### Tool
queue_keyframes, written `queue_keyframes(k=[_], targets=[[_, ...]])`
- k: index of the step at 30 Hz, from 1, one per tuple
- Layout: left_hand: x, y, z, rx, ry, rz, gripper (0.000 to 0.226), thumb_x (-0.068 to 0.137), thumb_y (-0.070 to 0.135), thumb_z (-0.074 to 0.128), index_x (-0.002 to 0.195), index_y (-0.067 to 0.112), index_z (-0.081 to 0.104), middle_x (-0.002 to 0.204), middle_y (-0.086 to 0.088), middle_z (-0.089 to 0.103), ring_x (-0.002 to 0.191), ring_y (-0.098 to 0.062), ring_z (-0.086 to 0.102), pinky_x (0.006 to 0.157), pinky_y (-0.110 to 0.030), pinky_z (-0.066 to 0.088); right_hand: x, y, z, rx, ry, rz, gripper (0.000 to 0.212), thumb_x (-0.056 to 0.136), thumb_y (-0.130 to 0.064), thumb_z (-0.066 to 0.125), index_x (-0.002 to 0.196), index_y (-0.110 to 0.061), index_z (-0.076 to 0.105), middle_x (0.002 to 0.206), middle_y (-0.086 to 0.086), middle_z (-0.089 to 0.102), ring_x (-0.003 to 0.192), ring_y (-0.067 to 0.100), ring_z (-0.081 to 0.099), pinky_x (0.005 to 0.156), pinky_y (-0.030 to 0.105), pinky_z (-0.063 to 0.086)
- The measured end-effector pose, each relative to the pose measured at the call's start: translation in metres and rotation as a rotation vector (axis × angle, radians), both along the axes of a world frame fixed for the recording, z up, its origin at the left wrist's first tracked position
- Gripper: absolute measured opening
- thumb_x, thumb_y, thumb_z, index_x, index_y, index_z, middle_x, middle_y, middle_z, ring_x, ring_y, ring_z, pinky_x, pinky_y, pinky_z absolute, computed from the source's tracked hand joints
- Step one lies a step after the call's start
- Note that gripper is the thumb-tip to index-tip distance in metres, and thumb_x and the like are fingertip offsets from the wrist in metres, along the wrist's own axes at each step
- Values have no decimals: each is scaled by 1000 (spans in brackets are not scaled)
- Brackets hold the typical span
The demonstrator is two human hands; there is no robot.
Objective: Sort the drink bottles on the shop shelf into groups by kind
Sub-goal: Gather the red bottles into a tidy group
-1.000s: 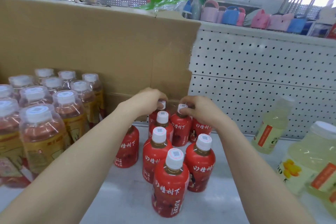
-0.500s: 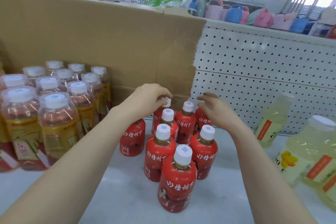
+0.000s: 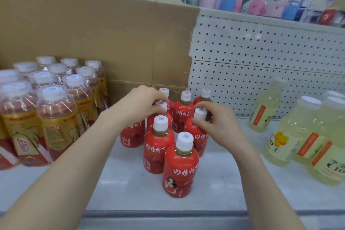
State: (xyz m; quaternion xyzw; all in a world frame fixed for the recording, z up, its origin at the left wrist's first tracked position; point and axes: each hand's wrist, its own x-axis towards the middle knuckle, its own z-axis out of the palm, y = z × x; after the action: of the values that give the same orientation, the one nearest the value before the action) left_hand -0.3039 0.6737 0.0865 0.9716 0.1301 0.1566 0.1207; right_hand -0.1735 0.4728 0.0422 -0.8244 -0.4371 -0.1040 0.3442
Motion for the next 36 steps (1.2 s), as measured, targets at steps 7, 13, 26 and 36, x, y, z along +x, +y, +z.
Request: queue_keyframes(k=[7,13,26,36], targets=[[-9,-2,-3,-31,-42,-4,32,84,40,73,116,33,70,100,3,72,100,-18,64,88,-36,50,-6,31,-4,78,33,6,37,87,-23,76,123,-23,69,106,-5,72,85,8,59,78,22,45],[-28,-6,-14,-98,-277,-49,38,89,32,69,127,33,65,111,10,68,96,-10,66,89,-38,54,-40,5,10,166,58,84,19,89,-46,64,106,-36,66,98,-12,58,83,5,57,76,22,47],[-68,-27,-45,-442,-281,-187,36,87,26,74,122,29,68,106,11,73,98,-9,69,87,-39,57,-51,-43,-2,24,-62,-215,24,86,-34,77,108,-27,71,95,-8,69,81,10,61,72,30,46],[-75,-32,-43,-396,-274,-137,42,88,30,71,129,35,62,111,18,70,103,-1,65,90,-34,56,-1,-8,-5,57,-49,-317,34,93,-25,69,127,-23,69,116,2,73,107,25,64,89,34,43]])
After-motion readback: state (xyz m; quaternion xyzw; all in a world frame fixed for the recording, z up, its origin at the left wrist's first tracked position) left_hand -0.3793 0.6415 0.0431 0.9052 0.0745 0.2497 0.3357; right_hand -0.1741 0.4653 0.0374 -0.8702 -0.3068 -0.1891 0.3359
